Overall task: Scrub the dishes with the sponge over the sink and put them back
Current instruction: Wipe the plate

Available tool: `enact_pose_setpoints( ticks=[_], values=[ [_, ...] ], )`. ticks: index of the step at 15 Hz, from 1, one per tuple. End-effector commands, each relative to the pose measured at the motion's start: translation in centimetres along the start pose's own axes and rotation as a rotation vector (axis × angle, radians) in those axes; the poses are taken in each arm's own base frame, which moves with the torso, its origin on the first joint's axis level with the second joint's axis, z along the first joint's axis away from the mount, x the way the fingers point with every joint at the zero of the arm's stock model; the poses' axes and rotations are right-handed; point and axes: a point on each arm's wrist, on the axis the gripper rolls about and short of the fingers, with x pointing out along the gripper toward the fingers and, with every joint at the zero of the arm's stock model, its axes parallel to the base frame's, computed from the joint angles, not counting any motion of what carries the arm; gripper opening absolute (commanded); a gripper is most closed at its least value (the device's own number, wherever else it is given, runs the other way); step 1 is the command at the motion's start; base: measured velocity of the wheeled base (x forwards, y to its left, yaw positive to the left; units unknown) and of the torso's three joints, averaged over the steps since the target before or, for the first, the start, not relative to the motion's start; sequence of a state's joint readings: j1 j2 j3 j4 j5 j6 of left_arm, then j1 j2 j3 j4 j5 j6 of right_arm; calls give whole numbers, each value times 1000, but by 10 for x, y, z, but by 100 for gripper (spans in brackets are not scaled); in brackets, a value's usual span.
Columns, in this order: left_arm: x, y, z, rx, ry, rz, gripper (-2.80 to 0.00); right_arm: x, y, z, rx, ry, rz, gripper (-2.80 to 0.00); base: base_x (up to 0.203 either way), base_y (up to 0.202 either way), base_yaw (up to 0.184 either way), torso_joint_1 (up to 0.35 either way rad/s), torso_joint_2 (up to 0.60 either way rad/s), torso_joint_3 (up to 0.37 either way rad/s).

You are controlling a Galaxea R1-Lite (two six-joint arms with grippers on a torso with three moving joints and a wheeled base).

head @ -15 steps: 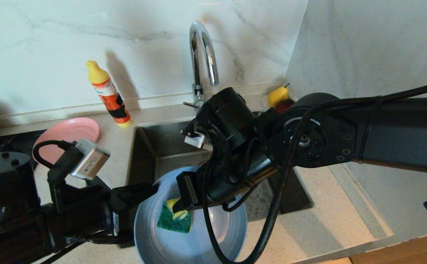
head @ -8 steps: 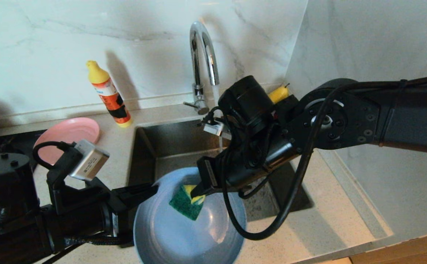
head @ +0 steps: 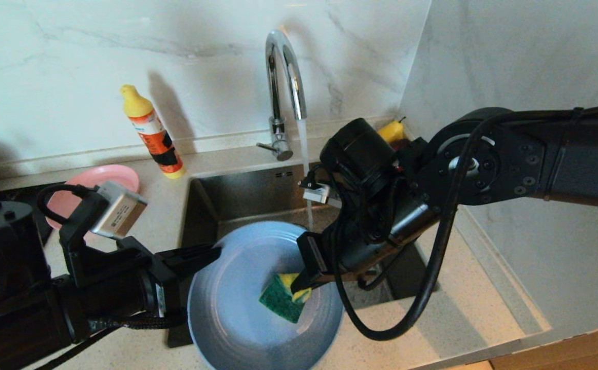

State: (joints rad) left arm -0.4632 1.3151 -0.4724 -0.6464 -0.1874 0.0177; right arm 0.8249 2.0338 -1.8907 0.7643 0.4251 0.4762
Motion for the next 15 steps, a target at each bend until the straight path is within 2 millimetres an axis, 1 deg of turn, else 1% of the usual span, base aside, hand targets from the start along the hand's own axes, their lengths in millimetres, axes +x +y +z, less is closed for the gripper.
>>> enact_pose_setpoints(
  ticks=[1,2,5,8,10,12,15],
  values=[
    [1,1,4,-4,-14,0,-280,4,-1,-7,0,35,-7,-280,0,0,0,0,0,0],
    [1,0,4,-7,-14,0,-280,6,1,-9,-6,43,-5,-280,0,0,0,0,0,0],
    [1,0,1,-12,-3,-1,-280,22,12,-13,-37,71,11,-280,0,0,0,0,0,0],
    [0,0,-8,-26,26,-2,-280,31,23,-9,-66,62,37,-280,0,0,0,0,0,0],
    [0,0,-12,-30,43,-2,-280,31,27,-8,-82,44,52,-280,0,0,0,0,0,0],
    [2,0,-12,-33,47,-3,-280,26,30,-8,-93,24,65,-280,0,0,0,0,0,0],
    [-1,0,-12,-32,44,-2,-280,27,32,-1,-112,-27,90,-280,0,0,0,0,0,0]
  ],
)
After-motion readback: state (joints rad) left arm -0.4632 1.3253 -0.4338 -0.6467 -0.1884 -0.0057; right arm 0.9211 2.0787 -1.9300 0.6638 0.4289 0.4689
